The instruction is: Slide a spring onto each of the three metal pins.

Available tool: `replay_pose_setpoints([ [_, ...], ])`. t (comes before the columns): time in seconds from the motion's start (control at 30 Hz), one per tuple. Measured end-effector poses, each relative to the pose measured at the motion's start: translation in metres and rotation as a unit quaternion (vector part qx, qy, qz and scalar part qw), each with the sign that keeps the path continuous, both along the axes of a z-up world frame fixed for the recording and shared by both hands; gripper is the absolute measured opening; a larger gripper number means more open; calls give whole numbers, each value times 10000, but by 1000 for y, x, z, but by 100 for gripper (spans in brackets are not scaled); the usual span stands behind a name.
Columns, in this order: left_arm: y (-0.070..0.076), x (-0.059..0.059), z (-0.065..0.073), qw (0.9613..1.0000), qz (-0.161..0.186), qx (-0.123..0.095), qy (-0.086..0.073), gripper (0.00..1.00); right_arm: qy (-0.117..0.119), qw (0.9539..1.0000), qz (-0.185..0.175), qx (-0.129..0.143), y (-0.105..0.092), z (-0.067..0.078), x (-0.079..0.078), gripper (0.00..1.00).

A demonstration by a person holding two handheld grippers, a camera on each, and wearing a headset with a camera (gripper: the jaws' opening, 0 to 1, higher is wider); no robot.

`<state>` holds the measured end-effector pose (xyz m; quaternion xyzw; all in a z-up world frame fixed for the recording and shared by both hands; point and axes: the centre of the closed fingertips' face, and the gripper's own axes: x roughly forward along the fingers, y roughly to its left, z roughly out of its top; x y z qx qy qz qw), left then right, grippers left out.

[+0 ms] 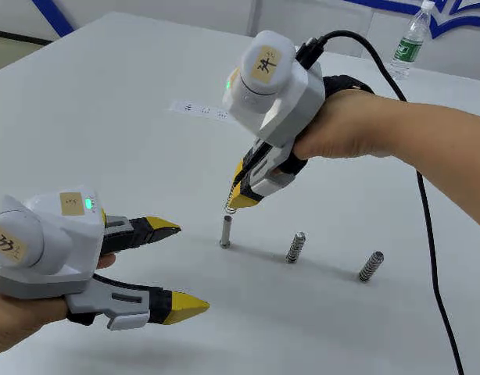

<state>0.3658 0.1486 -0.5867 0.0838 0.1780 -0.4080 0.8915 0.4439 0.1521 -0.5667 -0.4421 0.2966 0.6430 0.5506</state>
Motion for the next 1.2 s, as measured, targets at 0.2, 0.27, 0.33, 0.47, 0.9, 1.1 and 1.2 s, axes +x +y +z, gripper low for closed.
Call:
replay_pose_setpoints([
  [0.2,1,0,2,10000,20,-29,-15,69,2,9999,-13,-156,0,-11,2,12],
  [0.27,1,1,2,10000,23,-31,-20,70,17,9998,-30,-186,-1,-13,2,12],
  [0.33,1,1,2,10000,26,-44,-14,70,19,9998,-36,-213,-1,-14,3,12],
  [0.47,2,1,1,10000,28,-44,-6,70,49,9997,-59,-239,-2,-16,4,12],
  [0.9,4,1,0,10000,49,-44,-2,69,124,9991,-56,-401,0,-28,5,12],
  [1.1,5,1,-1,10000,42,-36,6,68,83,9984,-32,-553,1,-39,5,12],
  [1.2,5,1,-1,10000,36,-23,4,68,88,9979,-25,-646,1,-46,4,12],
])
